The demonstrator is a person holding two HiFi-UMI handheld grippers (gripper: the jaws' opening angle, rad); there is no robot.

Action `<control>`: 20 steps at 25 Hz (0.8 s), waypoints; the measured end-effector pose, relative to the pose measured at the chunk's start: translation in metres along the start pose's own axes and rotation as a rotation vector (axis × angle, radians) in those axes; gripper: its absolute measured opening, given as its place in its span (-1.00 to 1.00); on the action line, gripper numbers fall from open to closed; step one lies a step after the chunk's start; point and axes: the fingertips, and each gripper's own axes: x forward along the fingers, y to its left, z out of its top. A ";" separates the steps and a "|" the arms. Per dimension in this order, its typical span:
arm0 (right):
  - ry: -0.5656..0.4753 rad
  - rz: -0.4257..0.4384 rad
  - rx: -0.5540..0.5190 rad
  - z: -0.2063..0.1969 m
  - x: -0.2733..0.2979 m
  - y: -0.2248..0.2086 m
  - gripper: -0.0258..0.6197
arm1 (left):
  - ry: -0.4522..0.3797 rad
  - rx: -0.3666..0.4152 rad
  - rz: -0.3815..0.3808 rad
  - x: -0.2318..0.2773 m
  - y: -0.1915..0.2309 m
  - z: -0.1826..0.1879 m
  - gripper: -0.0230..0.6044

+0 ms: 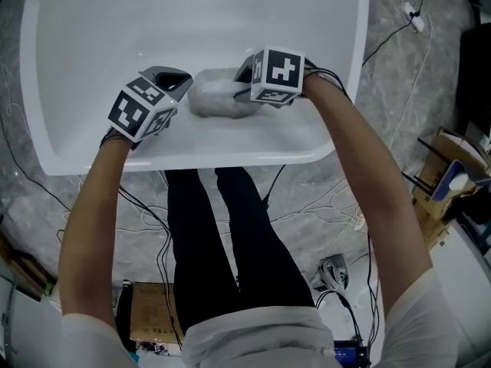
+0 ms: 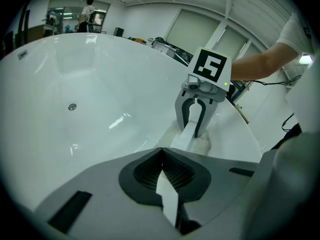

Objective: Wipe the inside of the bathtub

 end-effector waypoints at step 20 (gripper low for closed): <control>-0.080 0.009 -0.085 0.017 -0.052 0.085 -0.61 | -0.018 0.015 -0.014 -0.014 -0.029 0.011 -0.89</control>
